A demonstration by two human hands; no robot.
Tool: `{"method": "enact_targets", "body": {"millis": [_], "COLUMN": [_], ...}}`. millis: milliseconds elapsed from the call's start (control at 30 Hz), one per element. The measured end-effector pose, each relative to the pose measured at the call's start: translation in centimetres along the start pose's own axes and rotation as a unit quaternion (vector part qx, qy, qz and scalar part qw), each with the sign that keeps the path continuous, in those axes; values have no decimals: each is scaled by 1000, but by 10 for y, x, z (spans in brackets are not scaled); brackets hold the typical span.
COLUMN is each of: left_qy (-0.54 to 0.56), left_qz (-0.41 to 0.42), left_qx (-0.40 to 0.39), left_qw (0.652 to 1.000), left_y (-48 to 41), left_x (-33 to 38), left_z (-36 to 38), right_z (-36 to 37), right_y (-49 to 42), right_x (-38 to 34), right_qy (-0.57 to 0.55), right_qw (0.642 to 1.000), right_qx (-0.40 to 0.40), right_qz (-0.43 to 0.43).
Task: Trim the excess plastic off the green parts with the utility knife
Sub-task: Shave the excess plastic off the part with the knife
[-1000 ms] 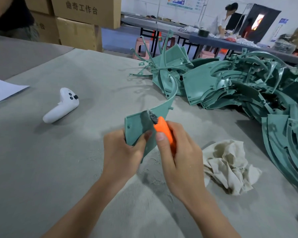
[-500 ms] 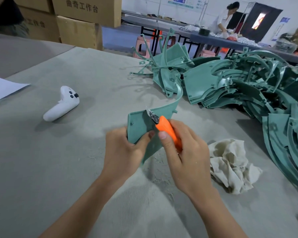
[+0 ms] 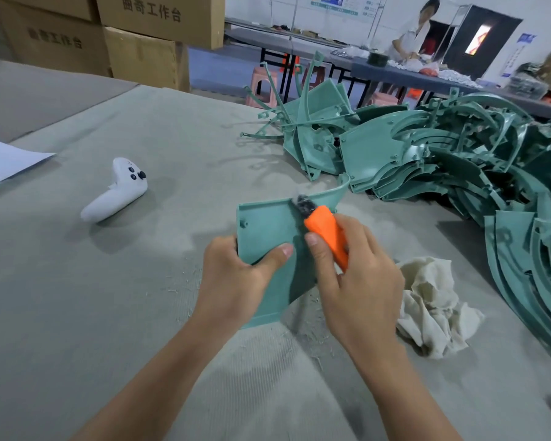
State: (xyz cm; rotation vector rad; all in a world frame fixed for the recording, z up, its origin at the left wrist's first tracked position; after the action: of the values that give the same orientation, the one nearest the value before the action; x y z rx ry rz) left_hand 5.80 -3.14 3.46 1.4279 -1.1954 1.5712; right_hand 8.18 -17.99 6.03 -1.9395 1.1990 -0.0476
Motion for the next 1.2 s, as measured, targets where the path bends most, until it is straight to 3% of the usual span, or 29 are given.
{"method": "enact_targets", "body": {"millis": [100, 200, 300, 633, 767, 967, 1200], "left_qy": [7, -2, 7, 28, 25, 23, -39], "left_qz": [-9, -7, 4, 10, 1, -9, 34], "left_qx": [3, -3, -1, -3, -4, 13, 20], "left_qw": [1000, 1000, 1000, 1000, 1000, 1000, 998], "left_y": [-1, 0, 0, 1, 2, 1, 2], "left_x": [-1, -2, -4, -1, -1, -3, -1], "left_z": [-1, 1, 2, 3, 4, 0, 2], "right_z": [-4, 1, 8, 7, 7, -2, 8], "right_y": [-1, 3, 8, 5, 5, -4, 4], "right_x": [14, 4, -16, -14, -11, 20, -7], "right_qy": [-22, -65, -46, -9, 1, 28, -22], "right_qw": [999, 998, 997, 998, 999, 998, 998], "right_qx": [4, -24, -38, -35, -24, -3, -46], "right_qz": [35, 2, -55, -50, -41, 48, -40]}}
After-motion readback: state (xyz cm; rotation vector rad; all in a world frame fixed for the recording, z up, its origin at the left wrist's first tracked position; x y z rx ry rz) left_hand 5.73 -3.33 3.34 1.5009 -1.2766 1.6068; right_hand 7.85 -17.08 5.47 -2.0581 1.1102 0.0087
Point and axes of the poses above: each hand's wrist, its own y-axis away from the middle knuckle, its own z-axis out of the palm, x = y × z, the point moved 4 cm from there along -y, towards the middle knuckle, and after that the axes turned 7 degrees about -x, right-handed, at the moved point
